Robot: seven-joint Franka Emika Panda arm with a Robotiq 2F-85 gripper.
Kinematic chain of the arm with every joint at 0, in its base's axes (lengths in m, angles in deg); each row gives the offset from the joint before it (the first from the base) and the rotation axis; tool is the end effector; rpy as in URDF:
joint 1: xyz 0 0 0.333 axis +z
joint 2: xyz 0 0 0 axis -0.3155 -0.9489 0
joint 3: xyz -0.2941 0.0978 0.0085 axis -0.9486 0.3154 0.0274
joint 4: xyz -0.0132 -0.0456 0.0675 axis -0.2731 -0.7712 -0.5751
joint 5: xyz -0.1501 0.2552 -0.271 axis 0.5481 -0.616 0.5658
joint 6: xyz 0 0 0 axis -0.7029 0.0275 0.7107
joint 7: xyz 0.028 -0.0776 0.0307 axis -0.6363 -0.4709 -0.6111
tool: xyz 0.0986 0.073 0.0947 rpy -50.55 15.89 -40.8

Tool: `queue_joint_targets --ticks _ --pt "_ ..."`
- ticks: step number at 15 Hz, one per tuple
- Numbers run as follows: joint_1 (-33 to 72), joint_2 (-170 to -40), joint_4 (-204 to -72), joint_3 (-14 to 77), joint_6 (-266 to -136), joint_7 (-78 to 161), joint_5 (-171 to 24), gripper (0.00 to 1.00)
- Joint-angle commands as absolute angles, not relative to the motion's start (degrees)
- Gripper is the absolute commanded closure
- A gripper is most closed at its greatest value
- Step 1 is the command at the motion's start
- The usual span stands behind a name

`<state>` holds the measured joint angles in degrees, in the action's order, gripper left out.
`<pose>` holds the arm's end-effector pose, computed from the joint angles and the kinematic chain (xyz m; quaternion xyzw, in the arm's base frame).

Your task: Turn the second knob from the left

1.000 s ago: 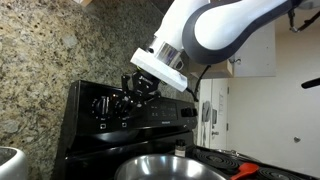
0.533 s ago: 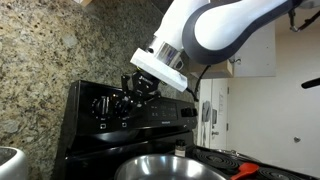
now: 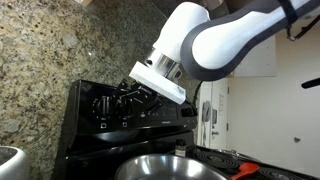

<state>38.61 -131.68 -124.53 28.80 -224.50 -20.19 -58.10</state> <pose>0.7801 0.2227 0.2914 -0.8998 0.2818 -0.3187 0.0969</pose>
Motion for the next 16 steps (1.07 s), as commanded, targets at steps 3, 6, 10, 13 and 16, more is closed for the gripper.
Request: queue_joint_targets --ticks 3,6,10,13,16 --pt "39.5 -135.5 -121.6 26.7 -225.6 -17.8 -60.9 0.01" --pt "39.6 -135.7 -120.8 27.2 -225.2 -16.1 -60.9 0.00" --pt "44.1 -131.8 -125.1 25.2 -225.7 -13.5 -57.8 0.00" --pt "47.2 -130.0 -128.1 21.8 -226.0 -13.5 -54.5 0.00" --pt "48.8 -128.9 -130.3 20.7 -226.2 -13.4 -52.1 0.00"
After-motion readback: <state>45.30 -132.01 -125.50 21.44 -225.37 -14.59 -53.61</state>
